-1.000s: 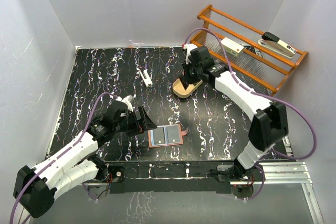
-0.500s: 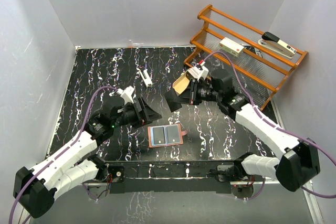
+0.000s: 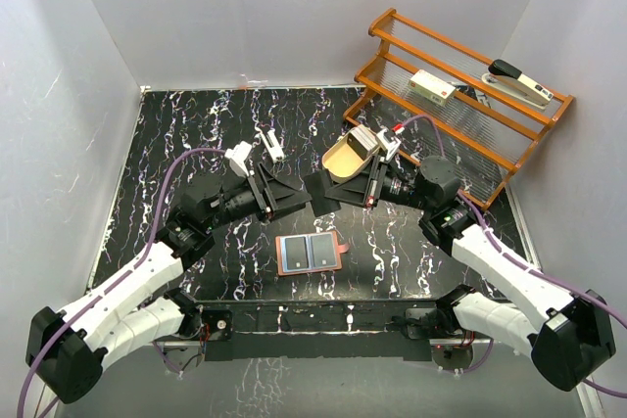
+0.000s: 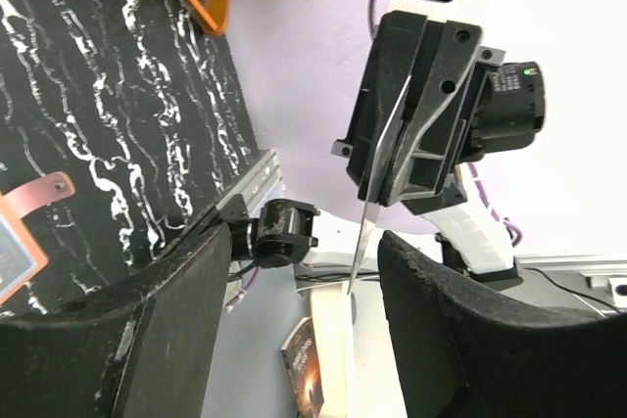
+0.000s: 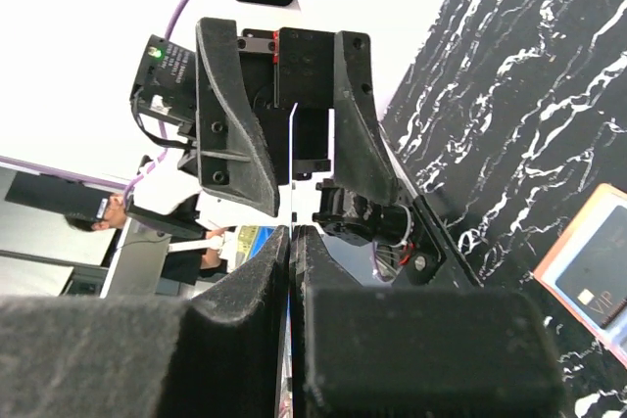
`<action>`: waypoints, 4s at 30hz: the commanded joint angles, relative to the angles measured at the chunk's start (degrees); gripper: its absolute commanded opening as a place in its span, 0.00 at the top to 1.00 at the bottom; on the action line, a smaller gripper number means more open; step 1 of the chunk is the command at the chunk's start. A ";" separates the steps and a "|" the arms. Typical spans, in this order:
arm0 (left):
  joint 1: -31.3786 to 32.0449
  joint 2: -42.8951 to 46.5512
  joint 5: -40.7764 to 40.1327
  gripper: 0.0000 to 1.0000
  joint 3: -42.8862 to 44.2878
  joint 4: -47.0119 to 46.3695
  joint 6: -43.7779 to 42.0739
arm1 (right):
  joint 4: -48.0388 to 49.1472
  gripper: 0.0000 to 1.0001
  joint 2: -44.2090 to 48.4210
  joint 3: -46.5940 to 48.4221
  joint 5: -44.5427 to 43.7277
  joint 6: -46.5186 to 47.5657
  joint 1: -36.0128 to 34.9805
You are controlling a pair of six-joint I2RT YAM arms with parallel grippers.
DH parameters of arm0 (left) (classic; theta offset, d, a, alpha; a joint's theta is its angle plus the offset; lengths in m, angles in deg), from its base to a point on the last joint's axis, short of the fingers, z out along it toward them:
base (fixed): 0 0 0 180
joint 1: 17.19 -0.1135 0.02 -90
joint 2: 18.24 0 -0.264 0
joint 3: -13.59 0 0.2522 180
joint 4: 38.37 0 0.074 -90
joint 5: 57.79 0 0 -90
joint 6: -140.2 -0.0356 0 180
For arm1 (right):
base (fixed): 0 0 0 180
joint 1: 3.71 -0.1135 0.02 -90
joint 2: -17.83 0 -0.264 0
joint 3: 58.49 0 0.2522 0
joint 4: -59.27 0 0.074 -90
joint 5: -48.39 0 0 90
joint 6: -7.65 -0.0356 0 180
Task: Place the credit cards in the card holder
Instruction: Insert the credit card into the card holder.
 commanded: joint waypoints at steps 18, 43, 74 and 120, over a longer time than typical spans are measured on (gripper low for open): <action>0.09 0.95 1.14 1.00 -1.97 -7.19 5.69 | 11.11 0.98 -2.21 -5.19 -0.53 -5.99 -3.20; -0.01 -2.21 -7.30 1.00 -6.47 22.03 -10.21 | -32.53 0.64 -4.69 4.54 -21.76 21.75 -3.24; -2.08 -22.13 1.11 1.00 -7.12 10.95 -14.65 | -27.54 0.71 -24.70 3.86 -28.68 29.50 -10.50; -3.33 -29.49 5.01 1.00 -6.34 6.25 -16.00 | -27.85 0.75 -30.53 4.39 -32.32 30.96 -11.67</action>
